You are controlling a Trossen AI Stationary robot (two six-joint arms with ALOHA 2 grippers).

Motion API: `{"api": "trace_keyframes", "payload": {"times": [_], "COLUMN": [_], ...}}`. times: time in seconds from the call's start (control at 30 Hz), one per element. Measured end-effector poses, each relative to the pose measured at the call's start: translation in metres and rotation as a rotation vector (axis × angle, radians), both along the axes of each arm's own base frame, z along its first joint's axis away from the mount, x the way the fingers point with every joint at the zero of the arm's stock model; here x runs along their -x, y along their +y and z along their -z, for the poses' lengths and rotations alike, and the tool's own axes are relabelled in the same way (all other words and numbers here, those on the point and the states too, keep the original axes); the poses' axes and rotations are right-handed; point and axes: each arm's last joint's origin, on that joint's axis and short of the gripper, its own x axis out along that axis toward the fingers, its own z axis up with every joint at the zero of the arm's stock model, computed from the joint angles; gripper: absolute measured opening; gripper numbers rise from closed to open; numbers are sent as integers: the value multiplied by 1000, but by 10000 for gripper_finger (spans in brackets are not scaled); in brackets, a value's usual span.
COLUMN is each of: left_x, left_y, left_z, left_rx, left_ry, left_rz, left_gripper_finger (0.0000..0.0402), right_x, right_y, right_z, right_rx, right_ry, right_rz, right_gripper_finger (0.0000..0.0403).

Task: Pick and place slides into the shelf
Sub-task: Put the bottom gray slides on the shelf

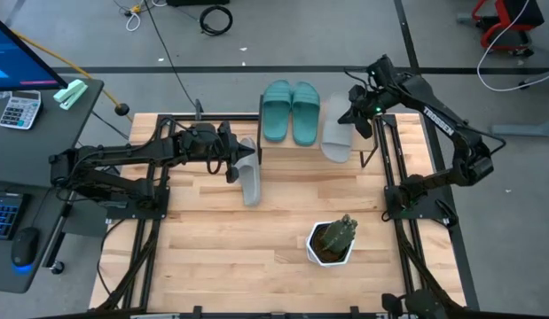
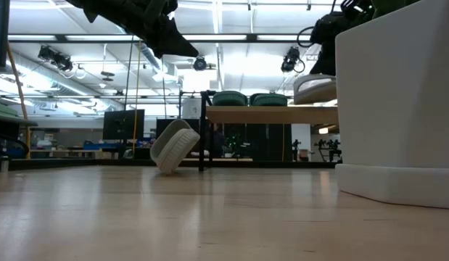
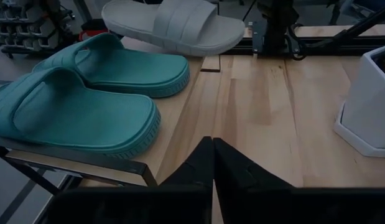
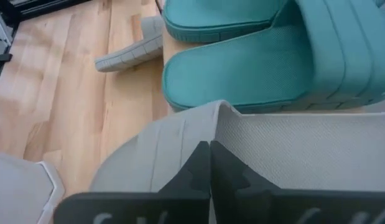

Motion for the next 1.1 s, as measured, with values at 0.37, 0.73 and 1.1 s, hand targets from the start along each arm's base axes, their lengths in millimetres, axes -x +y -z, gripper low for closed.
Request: {"api": "trace_keyframes", "payload": {"times": [0.37,0.73,1.1], "left_x": [0,0,0], "left_y": [0,0,0], "left_z": [0,0,0], "left_rx": [1,1,0], "left_ry": [0,0,0], "left_rz": [-1,0,0], "left_gripper_finger": [5,26,14], "right_x": [-5,-6,-11], "right_y": [-6,-8,-8], "right_z": [7,7,7], "right_rx": [-26,-24,-21], "right_ry": [-2,-29,-40], "right_rz": [-10,-23,-40], "right_gripper_finger": [0,0,0]}}
